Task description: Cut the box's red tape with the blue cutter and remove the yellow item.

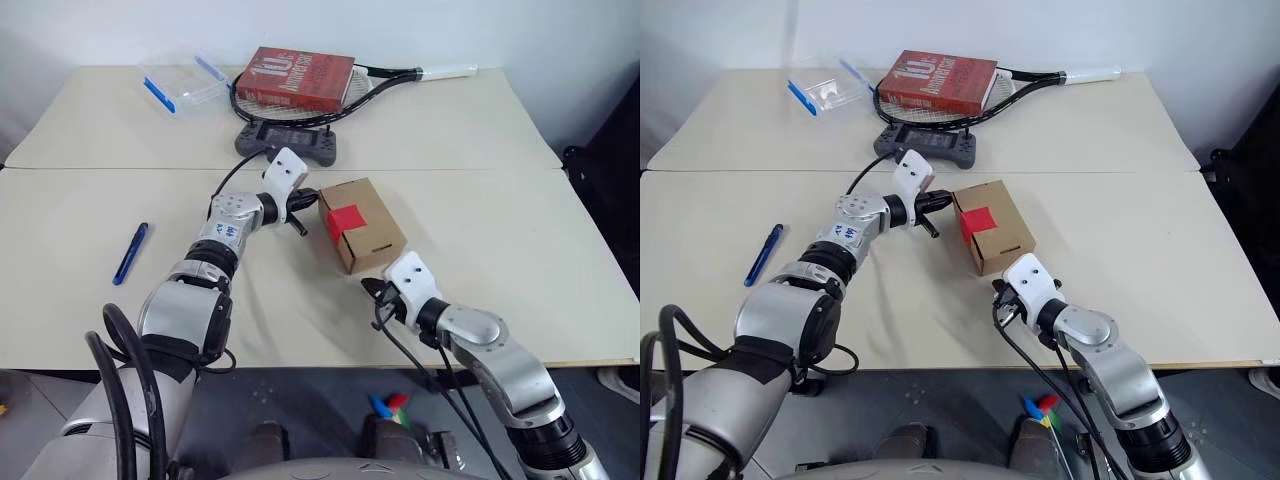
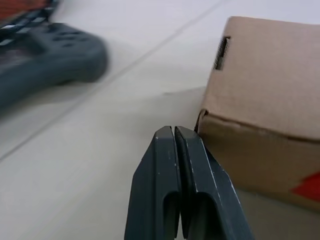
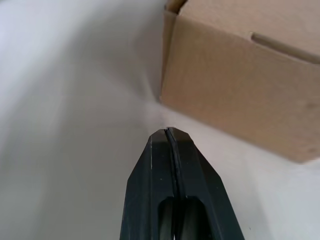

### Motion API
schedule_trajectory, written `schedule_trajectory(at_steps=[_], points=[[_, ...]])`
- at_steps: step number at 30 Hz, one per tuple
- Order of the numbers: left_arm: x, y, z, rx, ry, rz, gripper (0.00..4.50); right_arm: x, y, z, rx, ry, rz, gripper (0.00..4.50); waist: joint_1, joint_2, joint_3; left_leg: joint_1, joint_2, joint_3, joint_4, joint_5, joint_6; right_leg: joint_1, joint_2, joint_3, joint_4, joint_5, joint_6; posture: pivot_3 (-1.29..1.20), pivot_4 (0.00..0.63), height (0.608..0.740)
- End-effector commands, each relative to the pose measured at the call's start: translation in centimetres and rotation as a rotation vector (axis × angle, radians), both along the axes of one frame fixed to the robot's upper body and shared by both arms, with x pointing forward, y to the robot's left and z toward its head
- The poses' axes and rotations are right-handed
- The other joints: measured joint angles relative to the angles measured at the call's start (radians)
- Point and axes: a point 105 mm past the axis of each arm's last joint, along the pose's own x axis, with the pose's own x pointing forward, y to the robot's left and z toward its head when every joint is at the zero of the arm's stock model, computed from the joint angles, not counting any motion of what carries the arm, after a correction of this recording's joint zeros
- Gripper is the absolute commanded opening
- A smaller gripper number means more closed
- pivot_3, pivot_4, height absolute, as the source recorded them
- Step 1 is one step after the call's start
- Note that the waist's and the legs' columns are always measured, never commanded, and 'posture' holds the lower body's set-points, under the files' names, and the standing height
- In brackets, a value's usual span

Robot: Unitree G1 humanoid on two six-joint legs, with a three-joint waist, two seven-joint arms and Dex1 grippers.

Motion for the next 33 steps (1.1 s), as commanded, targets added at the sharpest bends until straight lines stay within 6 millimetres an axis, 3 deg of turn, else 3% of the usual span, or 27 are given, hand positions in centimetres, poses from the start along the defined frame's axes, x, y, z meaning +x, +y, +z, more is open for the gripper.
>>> schedule_trajectory(at_steps=[1,4,8,11,13,17,21,24,29,33], points=[[-0.3,0.5,-0.9,0.055,0.008,-0.016,0.08,-0.5,-2.0,1.2,-0.057,-0.022,-0.041,0.0,0.001,0.0,0.0,0.0,0.0,0.0,0.0,0.0,0.0,0.0,0.0,0.0,0.0,0.0,0.0,0.0,0.15,0.74],[-0.3,1.6,-1.2,0.05,0.021,-0.007,0.08,-1.5,-3.8,2.2,-0.029,0.006,-0.077,0.0,0.003,0.0,0.0,0.0,0.0,0.0,0.0,0.0,0.0,0.0,0.0,0.0,0.0,0.0,0.0,0.0,0.15,0.74],[-1.0,3.3,-2.1,0.073,0.034,-0.037,0.08,-2.8,-8.6,3.0,-0.074,0.064,-0.153,0.0,0.005,0.0,0.0,-0.001,0.0,0.0,0.0,0.0,0.0,-0.001,0.0,0.0,0.0,0.0,0.0,0.0,0.15,0.74],[-1.8,3.0,-2.4,0.004,0.079,-0.095,0.08,-1.1,-11.7,4.3,-0.116,-0.022,-0.273,0.0,0.003,0.0,0.0,0.0,0.0,0.0,0.001,0.0,0.0,0.0,0.0,0.0,0.0,0.0,0.0,0.0,0.15,0.74],[-2.7,2.2,-3.1,-0.033,0.122,-0.158,0.08,0.7,-12.5,4.9,-0.11,-0.104,-0.324,0.0,0.001,0.0,0.0,0.002,0.0,0.002,0.001,0.0,0.0,0.001,0.0,0.002,0.001,0.0,0.0,0.0,0.15,0.74],[-3.9,0.2,-3.1,-0.087,0.145,-0.212,0.08,4.3,-10.9,5.4,-0.02,-0.231,-0.294,0.0,-0.002,0.0,0.0,0.004,0.001,0.003,0.003,0.0,0.0,0.002,0.0,0.003,0.003,0.0,0.0,0.0,0.15,0.74],[-4.1,-1.0,-2.5,-0.129,0.138,-0.168,0.08,7.3,-5.9,5.0,0.113,-0.274,-0.095,0.0,-0.008,0.0,0.0,0.003,0.001,0.003,0.003,0.0,0.0,0.001,0.0,0.003,0.003,0.0,0.0,0.0,0.15,0.74],[-4.8,-1.0,-2.0,-0.12,0.141,-0.184,0.08,8.8,-4.1,4.3,0.148,-0.247,-0.018,0.0,-0.021,0.001,0.0,0.003,0.001,0.003,0.003,0.0,0.0,0.001,0.0,0.003,0.004,0.0,0.0,0.0,0.15,0.74],[-6.6,-0.5,-1.6,-0.078,0.174,-0.256,0.08,8.5,-1.4,3.1,0.136,-0.159,0.157,0.0,-0.03,0.001,0.0,0.003,0.001,0.002,0.002,0.0,0.0,0.001,0.0,0.003,0.003,0.0,0.0,0.0,0.15,0.74],[-8.9,0.5,-0.9,-0.062,0.221,-0.341,0.08,6.7,0.6,2.7,0.124,-0.121,0.3,0.0,-0.033,0.001,0.001,0.003,0.001,0.002,0.002,0.0,0.0,0.001,0.0,0.003,0.003,0.0,0.0,0.0,0.15,0.74]])
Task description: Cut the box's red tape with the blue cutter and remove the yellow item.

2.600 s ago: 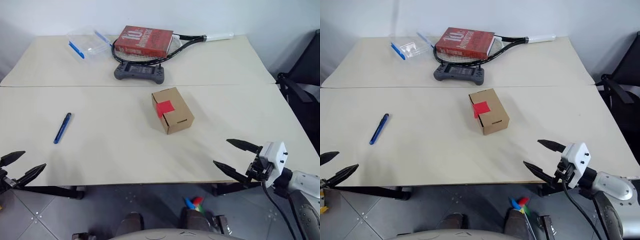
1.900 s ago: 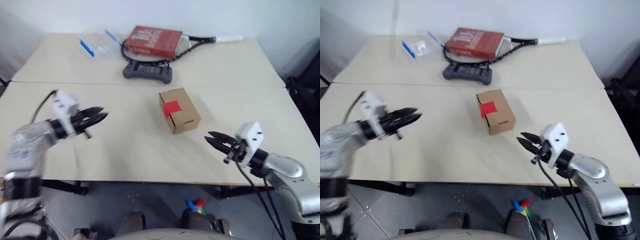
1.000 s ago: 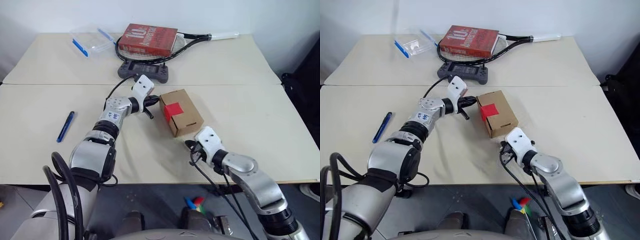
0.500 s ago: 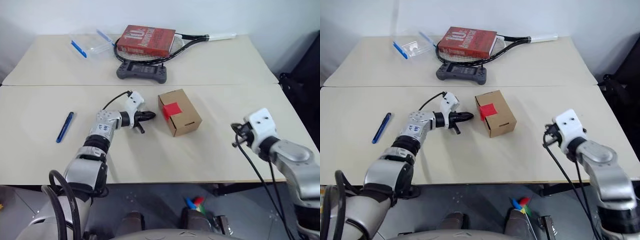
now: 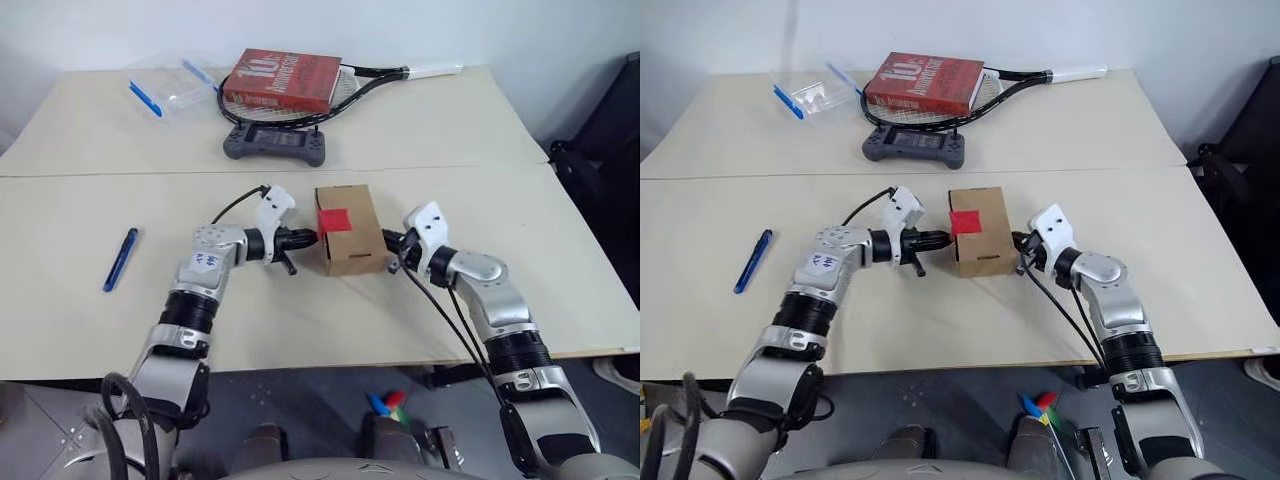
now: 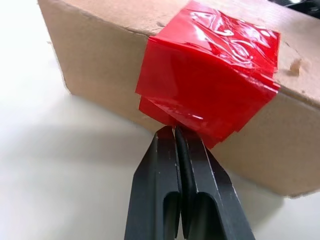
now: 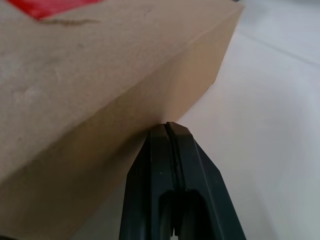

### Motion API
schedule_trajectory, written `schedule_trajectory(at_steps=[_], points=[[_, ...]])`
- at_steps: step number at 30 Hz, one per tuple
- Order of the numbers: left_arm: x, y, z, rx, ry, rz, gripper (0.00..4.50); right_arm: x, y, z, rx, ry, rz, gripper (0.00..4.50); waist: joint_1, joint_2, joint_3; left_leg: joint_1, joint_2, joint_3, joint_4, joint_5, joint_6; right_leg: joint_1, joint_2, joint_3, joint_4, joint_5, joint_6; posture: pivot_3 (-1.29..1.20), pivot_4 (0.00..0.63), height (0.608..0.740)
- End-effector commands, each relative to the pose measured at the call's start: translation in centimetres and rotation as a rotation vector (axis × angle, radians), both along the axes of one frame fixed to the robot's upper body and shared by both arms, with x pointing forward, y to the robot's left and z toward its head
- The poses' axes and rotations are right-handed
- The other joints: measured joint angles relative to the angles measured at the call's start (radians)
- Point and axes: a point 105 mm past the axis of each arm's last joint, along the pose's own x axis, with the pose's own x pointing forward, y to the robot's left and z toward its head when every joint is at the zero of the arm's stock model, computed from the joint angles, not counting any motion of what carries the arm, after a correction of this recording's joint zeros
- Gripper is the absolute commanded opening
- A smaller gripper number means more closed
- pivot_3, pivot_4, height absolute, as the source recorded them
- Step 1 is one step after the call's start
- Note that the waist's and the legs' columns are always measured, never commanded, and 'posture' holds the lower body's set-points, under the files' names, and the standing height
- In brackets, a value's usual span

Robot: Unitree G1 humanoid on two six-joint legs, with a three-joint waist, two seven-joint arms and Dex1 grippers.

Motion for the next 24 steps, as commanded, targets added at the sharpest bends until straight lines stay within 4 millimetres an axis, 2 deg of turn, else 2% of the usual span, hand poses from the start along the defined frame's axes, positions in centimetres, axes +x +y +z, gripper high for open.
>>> schedule_trajectory(at_steps=[1,5,8,10,12,14,17,20,21,22,24], points=[[-2.9,-0.6,1.9,-0.012,-0.011,-0.147,0.08,-2.2,2.9,0.8,-0.002,-0.009,0.176,0.0,-0.001,0.0,0.0,0.0,0.0,0.0,0.0,0.0,0.0,0.0,0.0,0.0,0.0,0.0,0.0,0.0,0.15,0.74],[-5.9,0.8,1.4,0.038,0.04,-0.186,0.08,-4.4,4.4,0.6,-0.002,0.021,0.259,0.0,0.003,0.001,0.0,0.0,0.001,0.0,0.0,0.0,0.0,-0.001,0.0,0.001,0.001,0.0,0.0,0.0,0.15,0.74],[-7.7,1.4,0.4,0.066,0.096,-0.191,0.08,-5.1,4.1,0.3,-0.044,0.011,0.246,0.0,0.008,0.001,0.0,0.0,0.001,0.0,0.001,0.0,-0.001,0.0,0.0,0.001,0.001,0.0,0.0,0.0,0.15,0.74],[-8.4,1.9,-0.1,0.085,0.111,-0.176,0.08,-4.3,2.5,0.5,-0.088,-0.049,0.147,0.0,0.014,0.001,0.0,0.0,0.001,0.0,0.002,0.0,-0.001,0.0,0.0,0.001,0.001,0.0,0.0,0.0,0.15,0.74],[-7.8,2.8,0.5,0.084,0.049,-0.141,0.08,-3.5,-0.2,1.7,-0.109,-0.107,0.031,0.0,0.022,0.001,0.0,0.0,0.001,0.0,0.003,0.0,-0.001,0.0,0.0,0.001,0.001,0.0,0.0,0.0,0.15,0.74],[-7.3,3.5,1.4,0.085,-0.002,-0.136,0.08,-3.7,-2.0,2.4,-0.117,-0.116,-0.019,0.0,0.033,0.001,0.0,0.0,0.001,0.0,0.003,0.0,-0.001,0.0,0.0,0.002,0.001,0.0,0.0,0.0,0.15,0.74],[-6.9,4.3,3.0,0.097,-0.074,-0.179,0.08,-4.9,-3.3,2.5,-0.153,-0.092,-0.004,0.0,0.034,0.001,0.0,0.0,0.001,0.001,0.003,0.0,-0.001,0.0,0.0,0.002,0.001,0.0,0.0,0.0,0.15,0.74],[-5.2,6.4,7.6,0.04,-0.145,-0.214,0.08,-9.4,-4.2,1.4,-0.217,0.082,0.139,0.0,0.051,0.001,0.001,-0.001,0.001,0.001,0.003,0.0,-0.001,0.0,0.0,0.001,0.001,0.0,0.0,0.0,0.15,0.74],[-4.6,6.9,8.8,0.028,-0.135,-0.222,0.08,-11.8,-3.8,0.6,-0.233,0.18,0.234,0.0,0.053,0.001,0.001,-0.002,0.001,0.001,0.003,0.0,-0.001,-0.001,0.001,0.001,0.0,0.0,0.0,0.0,0.15,0.74],[-4.3,7.2,9.6,0.023,-0.125,-0.229,0.08,-13.4,-3.4,0.1,-0.241,0.247,0.298,0.0,0.056,0.001,0.001,-0.002,0.001,0.001,0.002,0.0,-0.001,-0.001,0.001,0.001,0.0,0.0,0.0,0.0,0.15,0.74],[-1.4,7.5,9.0,0.072,-0.113,-0.122,0.08,-16.1,-1.7,-0.5,-0.211,0.362,0.406,0.0,0.055,0.001,0.001,-0.001,0.001,0.002,0.002,-0.001,0.0,0.0,0.001,0.001,-0.001,0.0,0.0,0.0,0.15,0.74]])
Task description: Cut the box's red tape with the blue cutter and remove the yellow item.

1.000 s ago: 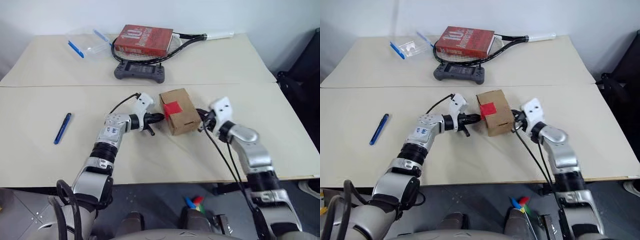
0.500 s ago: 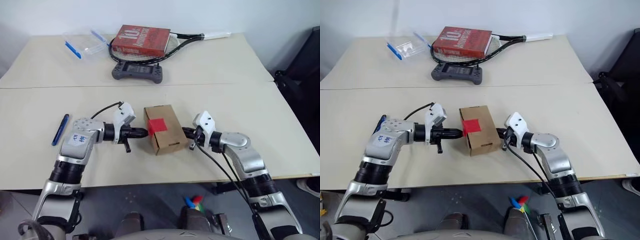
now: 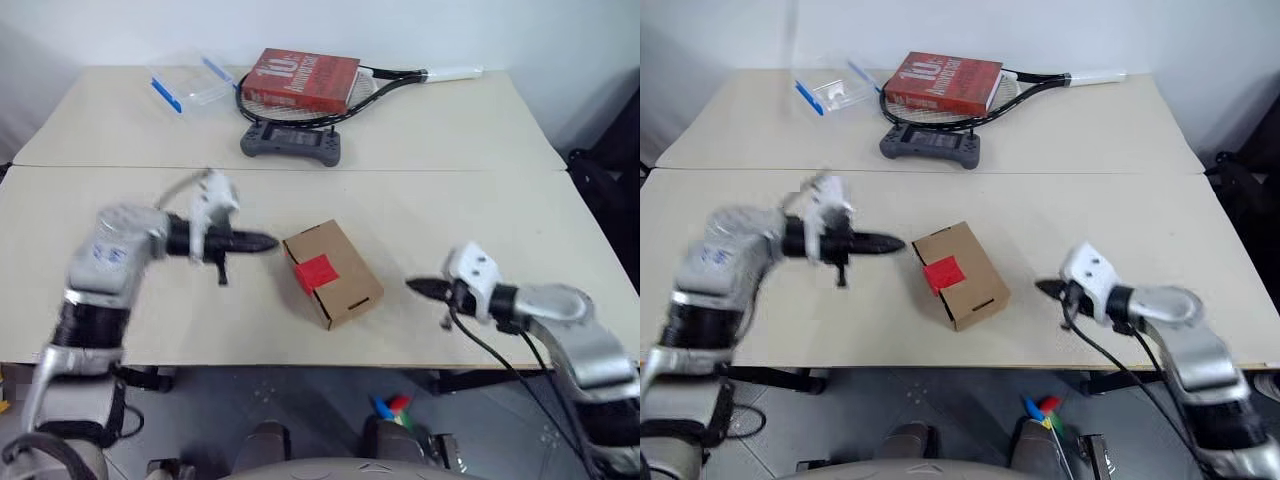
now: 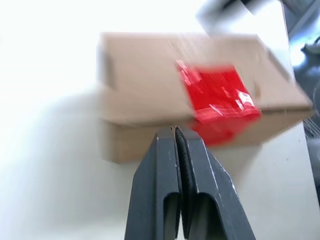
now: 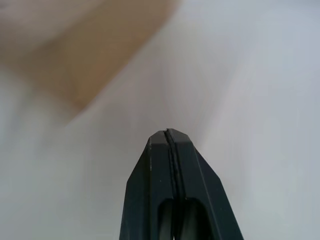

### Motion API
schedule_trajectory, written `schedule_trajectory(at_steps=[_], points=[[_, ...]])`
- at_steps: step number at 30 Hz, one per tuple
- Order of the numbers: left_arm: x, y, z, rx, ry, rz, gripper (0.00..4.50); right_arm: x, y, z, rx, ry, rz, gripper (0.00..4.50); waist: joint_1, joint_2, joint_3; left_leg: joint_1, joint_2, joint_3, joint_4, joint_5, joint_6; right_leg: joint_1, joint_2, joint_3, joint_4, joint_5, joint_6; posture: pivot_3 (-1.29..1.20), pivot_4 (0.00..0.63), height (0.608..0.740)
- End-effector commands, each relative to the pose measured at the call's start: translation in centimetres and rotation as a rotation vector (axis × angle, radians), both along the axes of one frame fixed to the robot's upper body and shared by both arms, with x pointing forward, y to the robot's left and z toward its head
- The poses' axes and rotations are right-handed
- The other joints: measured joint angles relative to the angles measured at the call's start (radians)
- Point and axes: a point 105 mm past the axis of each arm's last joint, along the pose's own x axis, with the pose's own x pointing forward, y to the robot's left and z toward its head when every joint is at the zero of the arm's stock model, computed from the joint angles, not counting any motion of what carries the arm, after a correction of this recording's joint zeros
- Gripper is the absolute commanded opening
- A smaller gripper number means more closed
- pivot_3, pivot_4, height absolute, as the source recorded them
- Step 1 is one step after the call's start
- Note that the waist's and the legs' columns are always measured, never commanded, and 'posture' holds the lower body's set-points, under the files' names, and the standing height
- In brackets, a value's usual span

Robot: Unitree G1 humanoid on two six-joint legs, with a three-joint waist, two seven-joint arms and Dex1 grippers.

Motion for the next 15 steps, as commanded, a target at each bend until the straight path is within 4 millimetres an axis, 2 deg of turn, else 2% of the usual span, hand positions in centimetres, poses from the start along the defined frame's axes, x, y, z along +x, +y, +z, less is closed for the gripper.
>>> schedule_trajectory(at_steps=[1,5,8,11,15], points=[[3.1,-0.1,-1.3,0.048,0.007,0.084,0.08,-3.6,4.0,0.8,0.092,0.115,0.182,0.0,-0.004,0.0,0.0,0.003,0.0,0.0,0.0,0.0,0.0,0.002,0.0,0.0,-0.001,0.0,0.0,0.0,0.15,0.74],[5.1,-1.6,-4.0,0.119,0.001,0.122,0.08,-2.4,6.3,0.7,0.128,0.061,0.15,0.0,-0.003,0.0,-0.001,0.007,0.0,0.0,0.001,0.0,0.0,0.007,0.0,0.0,-0.001,0.0,0.001,0.0,0.15,0.74],[5.6,-3.2,-5.8,0.117,0.031,0.122,0.08,0.1,6.9,0.8,0.12,-0.034,0.052,0.0,-0.004,-0.003,0.001,0.001,0.0,0.0,0.004,0.0,0.0,0.003,0.0,0.0,0.001,0.001,0.001,0.0,0.15,0.74],[4.8,-4.2,-7.3,0.134,0.058,0.064,0.08,2.0,6.6,1.5,0.11,-0.101,-0.019,0.0,-0.003,-0.003,0.001,-0.002,0.0,0.0,0.003,0.0,0.0,-0.001,0.0,0.0,0.001,0.001,0.001,0.0,0.15,0.74],[3.2,-4.7,-7.3,0.097,0.095,-0.013,0.08,4.1,5.8,2.6,0.103,-0.162,-0.105,0.0,-0.008,-0.003,0.001,-0.002,0.0,0.0,0.0,0.0,0.0,-0.003,0.0,0.0,0.001,0.001,0.001,0.0,0.15,0.74]])
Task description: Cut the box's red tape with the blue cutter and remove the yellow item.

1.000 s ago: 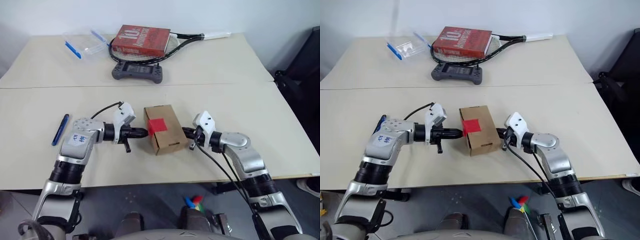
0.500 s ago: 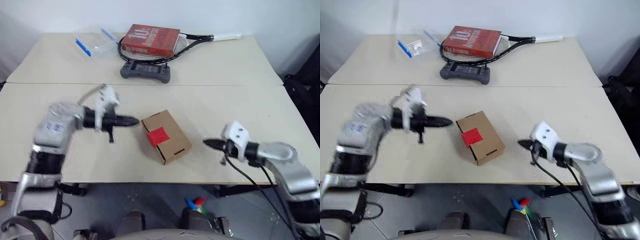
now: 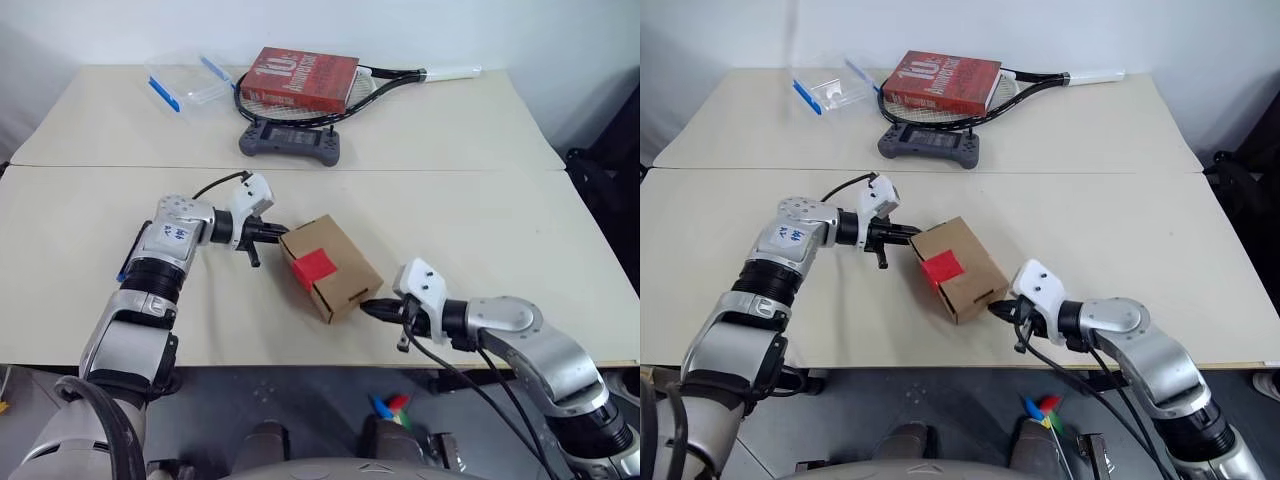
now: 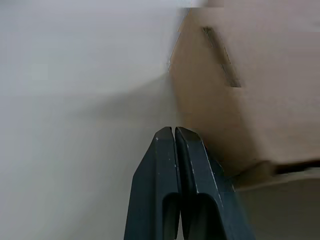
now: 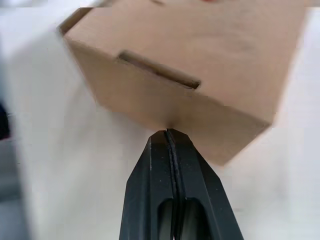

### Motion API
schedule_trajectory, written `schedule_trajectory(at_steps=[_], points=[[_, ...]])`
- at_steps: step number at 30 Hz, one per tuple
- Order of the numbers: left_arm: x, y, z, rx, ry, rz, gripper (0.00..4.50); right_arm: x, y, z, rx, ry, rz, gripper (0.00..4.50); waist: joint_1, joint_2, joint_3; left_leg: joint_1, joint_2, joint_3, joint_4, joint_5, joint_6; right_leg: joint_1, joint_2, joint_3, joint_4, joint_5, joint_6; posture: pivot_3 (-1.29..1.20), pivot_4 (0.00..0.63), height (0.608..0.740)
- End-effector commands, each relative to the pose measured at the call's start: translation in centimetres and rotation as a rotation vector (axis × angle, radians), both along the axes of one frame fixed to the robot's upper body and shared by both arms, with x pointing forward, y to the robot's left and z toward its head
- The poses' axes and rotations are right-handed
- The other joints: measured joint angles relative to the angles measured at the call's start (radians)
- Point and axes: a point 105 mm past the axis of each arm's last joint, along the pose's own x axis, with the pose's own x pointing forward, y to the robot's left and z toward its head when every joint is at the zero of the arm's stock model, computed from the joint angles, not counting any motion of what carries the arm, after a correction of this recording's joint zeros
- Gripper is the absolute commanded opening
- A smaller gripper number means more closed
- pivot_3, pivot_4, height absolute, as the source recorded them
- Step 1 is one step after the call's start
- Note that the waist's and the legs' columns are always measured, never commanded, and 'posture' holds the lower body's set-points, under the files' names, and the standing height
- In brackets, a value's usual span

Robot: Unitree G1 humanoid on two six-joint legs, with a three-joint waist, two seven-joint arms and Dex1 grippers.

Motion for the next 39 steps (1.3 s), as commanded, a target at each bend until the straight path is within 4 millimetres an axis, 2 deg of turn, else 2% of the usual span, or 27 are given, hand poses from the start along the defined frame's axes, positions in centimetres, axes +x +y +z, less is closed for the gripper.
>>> schedule_trajectory(at_steps=[1,3,6,8,11,13,15,18,20,22,23,25,28,30,33,39], points=[[-2.1,-1.1,0.9,-0.044,0.011,-0.127,0.08,2.3,-0.8,1.9,0.004,-0.108,-0.097,0.0,-0.007,0.0,0.0,0.0,0.0,0.0,0.0,0.0,0.0,0.0,0.0,0.0,0.0,0.0,0.0,0.0,0.15,0.74],[-3.5,-1.2,0.8,-0.05,0.039,-0.172,0.08,3.7,-1.4,2.2,-0.007,-0.142,-0.151,0.0,-0.018,0.0,0.0,0.0,0.0,0.0,0.0,0.0,0.0,0.0,0.0,0.001,0.001,0.0,0.0,0.0,0.15,0.74],[-7.4,-2.0,-0.4,-0.039,0.118,-0.284,0.08,6.7,-2.5,2.9,-0.043,-0.234,-0.256,0.0,-0.022,0.001,0.0,0.0,0.0,0.0,0.001,0.0,0.0,0.0,0.0,0.001,0.001,0.0,0.0,0.0,0.15,0.74],[-9.3,-2.8,-1.1,-0.026,0.145,-0.318,0.08,8.6,-3.2,3.7,-0.057,-0.308,-0.319,0.0,-0.023,0.001,0.0,0.0,0.0,0.001,0.0,0.0,0.0,-0.002,0.0,0.002,0.002,0.0,0.0,0.0,0.15,0.74],[-10.7,-3.3,-0.8,-0.045,0.16,-0.33,0.08,9.6,-4.3,4.1,-0.08,-0.363,-0.348,0.0,-0.017,0.001,0.0,-0.002,0.0,0.001,0.001,0.0,0.0,-0.004,0.0,0.003,0.003,0.0,0.0,0.0,0.15,0.74],[-10.8,-3.2,0.0,-0.061,0.151,-0.314,0.08,9.7,-5.2,4.3,-0.091,-0.375,-0.353,0.0,-0.016,0.001,0.0,-0.002,0.0,0.001,0.001,0.0,0.0,-0.004,0.0,0.003,0.003,0.0,0.0,0.0,0.15,0.74],[-9.9,-2.4,1.7,-0.087,0.114,-0.289,0.08,8.9,-6.3,4.3,-0.089,-0.345,-0.34,0.0,-0.017,0.001,0.0,-0.002,0.0,0.002,0.001,0.0,0.0,-0.004,0.0,0.003,0.003,0.0,0.0,0.0,0.15,0.74],[-8.4,-1.1,5.1,-0.181,0.09,-0.265,0.08,5.7,-6.6,3.0,-0.097,-0.179,-0.219,0.0,-0.011,0.001,0.0,-0.003,0.0,0.002,0.001,0.0,0.0,-0.004,0.0,0.003,0.002,0.0,0.0,0.0,0.15,0.74],[-6.5,-0.5,6.6,-0.203,0.032,-0.21,0.08,2.6,-6.0,1.5,-0.131,-0.033,-0.103,0.0,-0.008,0.001,0.0,-0.003,0.0,0.002,0.001,0.0,0.0,-0.004,0.0,0.003,0.002,0.0,0.0,0.0,0.15,0.74],[-5.3,-0.2,7.0,-0.198,0.002,-0.172,0.08,0.9,-5.6,0.9,-0.15,0.033,-0.041,0.0,-0.009,0.001,0.0,-0.003,0.0,0.002,0.001,0.0,0.0,-0.004,0.0,0.003,0.002,0.0,0.0,0.0,0.15,0.74],[-3.5,-0.1,5.9,-0.139,-0.031,-0.097,0.08,-0.2,-4.3,0.2,-0.133,0.068,0.0,0.0,-0.023,0.001,0.0,-0.003,0.0,0.002,0.001,0.0,0.0,-0.004,0.0,0.003,0.002,0.0,0.0,0.0,0.15,0.74],[-1.3,-0.3,4.3,-0.04,-0.093,-0.023,0.08,-1.5,-2.3,-0.6,-0.102,0.105,0.037,0.0,-0.016,0.001,0.0,0.0,0.0,0.005,0.0,0.0,0.0,-0.004,0.0,0.006,0.003,0.0,0.0,0.0,0.15,0.74],[0.1,-2.1,2.0,0.025,-0.162,-0.016,0.08,-0.9,0.0,-1.2,-0.056,0.065,-0.041,0.0,-0.014,0.001,0.0,0.0,0.001,0.005,0.001,0.0,-0.001,-0.004,0.001,0.005,0.003,0.0,-0.001,0.0,0.15,0.74],[0.3,-3.1,1.2,-0.033,-0.118,0.007,0.08,0.0,0.4,-0.8,-0.036,0.025,-0.101,0.0,-0.014,0.0,0.0,-0.002,0.001,0.005,0.002,0.0,0.0,-0.004,0.001,0.005,0.002,0.001,0.0,0.0,0.15,0.74],[-1.6,-3.8,0.1,-0.03,-0.059,-0.101,0.08,1.4,-0.2,0.1,-0.038,-0.027,-0.157,0.0,-0.019,0.001,0.0,-0.004,0.001,0.005,0.004,0.0,0.0,-0.006,0.001,0.005,0.003,0.001,0.0,0.0,0.15,0.74],[-5.2,-5.6,-0.8,-0.068,0.035,-0.23,0.08,4.4,-1.5,1.6,-0.084,-0.121,-0.19,0.0,-0.021,0.001,0.0,-0.003,0.001,0.005,0.002,0.0,0.0,-0.006,0.001,0.006,0.003,0.001,0.0,0.0,0.15,0.74]])
